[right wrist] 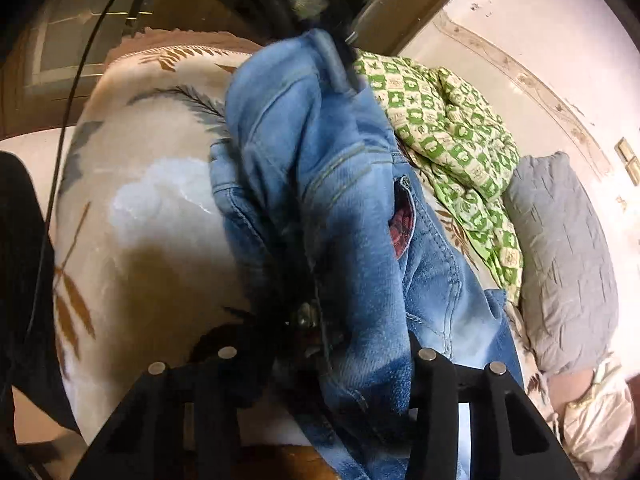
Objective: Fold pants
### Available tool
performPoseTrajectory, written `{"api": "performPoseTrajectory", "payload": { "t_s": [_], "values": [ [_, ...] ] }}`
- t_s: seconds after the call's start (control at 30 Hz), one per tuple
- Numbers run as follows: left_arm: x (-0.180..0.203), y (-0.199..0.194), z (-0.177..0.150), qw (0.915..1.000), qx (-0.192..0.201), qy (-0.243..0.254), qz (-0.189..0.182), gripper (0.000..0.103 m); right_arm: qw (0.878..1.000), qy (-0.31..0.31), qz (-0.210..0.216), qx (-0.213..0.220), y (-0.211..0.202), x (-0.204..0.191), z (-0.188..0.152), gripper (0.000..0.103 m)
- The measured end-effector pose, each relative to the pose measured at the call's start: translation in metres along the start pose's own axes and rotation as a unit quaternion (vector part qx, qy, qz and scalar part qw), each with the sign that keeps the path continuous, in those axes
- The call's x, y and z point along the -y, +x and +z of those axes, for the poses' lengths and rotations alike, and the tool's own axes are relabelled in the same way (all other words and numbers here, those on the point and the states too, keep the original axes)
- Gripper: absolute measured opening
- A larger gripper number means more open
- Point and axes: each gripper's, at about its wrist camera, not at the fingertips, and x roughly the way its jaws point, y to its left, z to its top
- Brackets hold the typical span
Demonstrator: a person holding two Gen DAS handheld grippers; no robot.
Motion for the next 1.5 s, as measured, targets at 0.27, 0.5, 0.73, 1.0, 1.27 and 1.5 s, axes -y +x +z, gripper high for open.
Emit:
{"api": "performPoseTrajectory", "payload": {
  "t_s": [0.27, 0.5, 0.73, 1.0, 1.27, 1.5],
  "values": [
    [-0.017, -0.016, -0.017, 0.9985, 0.038, -0.038, -0.009, 0.095, 1.000, 0.025, 0.004, 0.010, -0.014, 0.012, 0.000, 0.084],
    [-0.002, -0.053, -0.061, 0.9903, 0.112, 0.082, -0.015, 0.099, 0.982, 0.139, 0.107, 0.071, -0.074, 0.066, -0.013, 0.092],
    [0.031, -0.026, -0.106, 0.9429, 0.116, 0.301, 0.084, 0.099, 0.954, 0.241, 0.176, -0.007, -0.012, 0.181, -0.002, 0.092],
    [0.036, 0.019, -0.096, 0.9222, 0.092, 0.360, 0.106, 0.069, 0.968, 0.135, 0.148, -0.151, 0.094, 0.204, 0.018, 0.092],
    [0.031, 0.017, -0.096, 0.9308, 0.057, 0.357, 0.054, 0.033, 0.935, 0.224, 0.215, -0.170, 0.128, 0.210, -0.011, 0.043],
    [0.022, 0.017, -0.103, 0.9392, 0.064, 0.335, 0.042, 0.033, 0.927, 0.292, 0.173, -0.163, 0.118, 0.240, -0.021, 0.027]
  ]
}}
